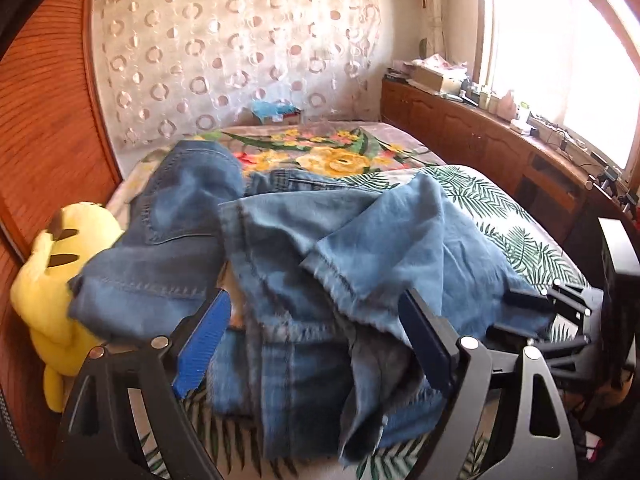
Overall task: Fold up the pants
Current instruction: 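Grasp the jeans edge with the left tool and pull it straight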
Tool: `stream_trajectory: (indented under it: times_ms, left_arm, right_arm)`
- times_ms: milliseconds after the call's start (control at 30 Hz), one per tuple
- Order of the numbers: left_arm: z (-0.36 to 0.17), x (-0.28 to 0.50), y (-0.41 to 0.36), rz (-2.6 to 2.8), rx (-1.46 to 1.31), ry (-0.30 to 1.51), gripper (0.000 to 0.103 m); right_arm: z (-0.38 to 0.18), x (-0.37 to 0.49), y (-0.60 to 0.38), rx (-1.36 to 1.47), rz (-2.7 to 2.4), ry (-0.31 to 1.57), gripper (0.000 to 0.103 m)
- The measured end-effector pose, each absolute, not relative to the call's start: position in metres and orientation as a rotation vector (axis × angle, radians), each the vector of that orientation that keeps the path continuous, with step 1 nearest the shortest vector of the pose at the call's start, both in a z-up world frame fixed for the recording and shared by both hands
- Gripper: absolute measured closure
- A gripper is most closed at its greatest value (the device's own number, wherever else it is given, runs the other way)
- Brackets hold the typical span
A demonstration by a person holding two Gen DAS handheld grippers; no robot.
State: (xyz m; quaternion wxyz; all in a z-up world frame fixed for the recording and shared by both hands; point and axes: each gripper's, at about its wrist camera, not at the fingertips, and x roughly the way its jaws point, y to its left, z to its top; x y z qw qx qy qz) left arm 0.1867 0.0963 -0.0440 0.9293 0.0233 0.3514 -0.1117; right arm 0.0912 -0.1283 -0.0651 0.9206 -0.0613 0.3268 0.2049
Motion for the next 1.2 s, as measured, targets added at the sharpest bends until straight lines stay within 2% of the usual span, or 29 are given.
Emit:
stream_trajectory:
  times_ms: [67, 133, 233, 400, 433, 467, 500, 533, 633, 800, 1000, 1067, 1200]
  left_arm:
    - [-0.046, 0.2, 0.093, -0.238, 0.052, 0.735, 0.025]
    - [-0.05, 0.211, 0.09, -0.231, 0.066, 0.766, 0.048]
    - [-0.063, 0.23, 0.084, -0.245, 0.079, 0.819, 0.06]
    - [-0.082, 0.246, 0.082, -0.233, 0.085, 0.893, 0.062]
    - [-0.081, 0.246, 0.081, -0.242, 0.085, 0.886, 0.073]
    - [-0.078, 0.244, 0.079, -0.252, 0.091, 0.871, 0.08]
    - [-0.076, 0.242, 0.077, -0.252, 0.094, 0.859, 0.093]
    - [-0.071, 0.239, 0.076, -0.255, 0.099, 0.84, 0.098]
    - [-0.046, 0.232, 0.081, -0.217, 0.118, 0.753, 0.099]
    - [-0.02, 0.254, 0.108, -0.113, 0.142, 0.713, 0.099]
    - [-0.041, 0.266, 0.12, -0.107, 0.13, 0.775, 0.099]
    - [-0.042, 0.263, 0.121, -0.11, 0.115, 0.775, 0.093]
    - [-0.042, 0.243, 0.122, -0.104, 0.117, 0.745, 0.069]
  right_arm:
    - [-0.065, 0.091, -0.129, -0.125, 0.421, 0.671, 0.049]
    - [-0.065, 0.09, -0.129, -0.125, 0.42, 0.67, 0.049]
    - [-0.065, 0.089, -0.129, -0.126, 0.419, 0.669, 0.049]
    - [-0.065, 0.089, -0.129, -0.123, 0.422, 0.669, 0.049]
    - [-0.064, 0.089, -0.128, -0.122, 0.422, 0.669, 0.049]
    - [-0.064, 0.089, -0.128, -0.119, 0.423, 0.669, 0.049]
    - [-0.064, 0.088, -0.127, -0.117, 0.424, 0.669, 0.049]
    - [-0.065, 0.088, -0.127, -0.115, 0.425, 0.669, 0.049]
    - [-0.065, 0.088, -0.127, -0.112, 0.426, 0.668, 0.049]
    - [-0.066, 0.088, -0.126, -0.112, 0.425, 0.666, 0.049]
    - [-0.065, 0.085, -0.13, -0.106, 0.423, 0.654, 0.049]
    - [-0.06, 0.079, -0.132, -0.111, 0.415, 0.631, 0.049]
    - [-0.041, 0.073, -0.148, -0.09, 0.411, 0.598, 0.049]
